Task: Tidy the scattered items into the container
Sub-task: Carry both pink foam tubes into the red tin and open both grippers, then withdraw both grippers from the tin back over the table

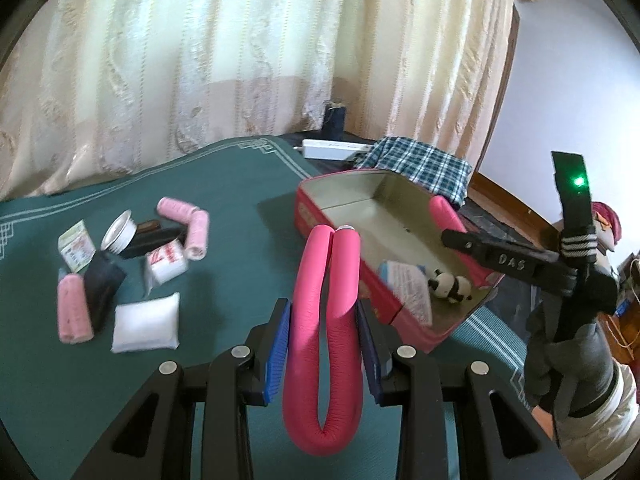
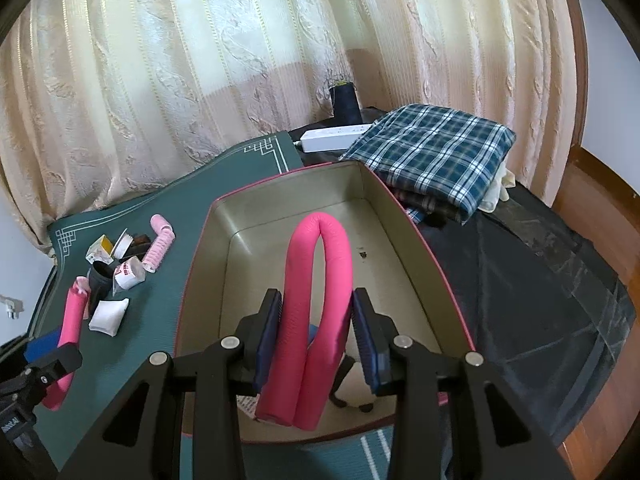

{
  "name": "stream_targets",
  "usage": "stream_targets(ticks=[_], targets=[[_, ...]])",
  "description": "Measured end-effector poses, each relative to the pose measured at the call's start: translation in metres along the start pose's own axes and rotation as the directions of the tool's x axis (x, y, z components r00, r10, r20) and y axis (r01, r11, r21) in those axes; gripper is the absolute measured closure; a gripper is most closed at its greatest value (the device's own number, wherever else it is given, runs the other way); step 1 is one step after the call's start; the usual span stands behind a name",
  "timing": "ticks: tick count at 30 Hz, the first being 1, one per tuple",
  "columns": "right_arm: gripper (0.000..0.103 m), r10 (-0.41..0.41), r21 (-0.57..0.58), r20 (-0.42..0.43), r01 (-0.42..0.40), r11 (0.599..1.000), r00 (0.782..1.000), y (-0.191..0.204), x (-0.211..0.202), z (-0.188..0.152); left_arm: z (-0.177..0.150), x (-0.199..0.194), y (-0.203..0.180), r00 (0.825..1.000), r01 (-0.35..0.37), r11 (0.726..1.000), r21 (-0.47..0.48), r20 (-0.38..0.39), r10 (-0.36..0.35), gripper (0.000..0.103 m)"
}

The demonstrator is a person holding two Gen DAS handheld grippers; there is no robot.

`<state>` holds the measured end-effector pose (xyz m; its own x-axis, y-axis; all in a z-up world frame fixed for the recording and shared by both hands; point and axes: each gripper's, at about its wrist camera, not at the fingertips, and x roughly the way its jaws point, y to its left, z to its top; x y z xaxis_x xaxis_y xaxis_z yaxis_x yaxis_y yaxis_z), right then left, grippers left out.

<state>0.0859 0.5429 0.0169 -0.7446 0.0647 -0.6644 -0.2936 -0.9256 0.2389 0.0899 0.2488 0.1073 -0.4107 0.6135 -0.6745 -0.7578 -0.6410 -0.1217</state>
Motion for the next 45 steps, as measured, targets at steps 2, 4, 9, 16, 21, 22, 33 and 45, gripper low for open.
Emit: stream_targets(ticks=[2,4,9,16,21,22,33,45], targets=[[0.064,0.004,0.003,-0.005,-0.004,1.0,1.0,-0.004,0.002,0.001,0.006,0.003,-0.007,1.0,0.006,1.0,0.011,0.004,-0.006,0.068],[0.064,0.008,0.008,-0.008,-0.007,1.0,1.0,-0.007,0.004,0.0,0.014,0.008,-0.013,1.0,0.014,1.0,0.024,0.005,-0.014,0.069],[0.064,0.013,0.012,-0.014,-0.013,1.0,1.0,-0.013,0.006,0.002,0.029,0.023,-0.027,0.999,0.045,0.998,0.042,-0.003,-0.045,0.069],[0.064,0.012,0.006,-0.024,-0.012,1.0,1.0,-0.018,0.008,0.003,0.048,0.044,-0.046,0.995,0.099,0.993,0.059,-0.015,-0.098,0.069],[0.064,0.012,0.011,-0.032,-0.011,1.0,0.999,-0.021,0.009,0.002,0.058,0.058,-0.057,0.992,0.124,0.99,0.071,-0.023,-0.122,0.068],[0.064,0.011,0.01,-0.033,-0.01,1.0,0.999,-0.021,0.009,0.002,0.059,0.061,-0.06,0.992,0.128,0.989,0.073,-0.025,-0.127,0.068],[0.058,0.004,0.045,-0.033,-0.002,0.999,0.999,-0.029,0.01,0.003,0.063,0.074,-0.056,0.989,0.146,0.989,0.013,-0.012,-0.146,0.026],[0.056,0.003,0.042,-0.01,-0.003,0.999,1.0,-0.019,0.003,0.006,0.056,0.058,-0.032,0.995,0.095,0.995,-0.017,0.008,-0.094,0.026]])
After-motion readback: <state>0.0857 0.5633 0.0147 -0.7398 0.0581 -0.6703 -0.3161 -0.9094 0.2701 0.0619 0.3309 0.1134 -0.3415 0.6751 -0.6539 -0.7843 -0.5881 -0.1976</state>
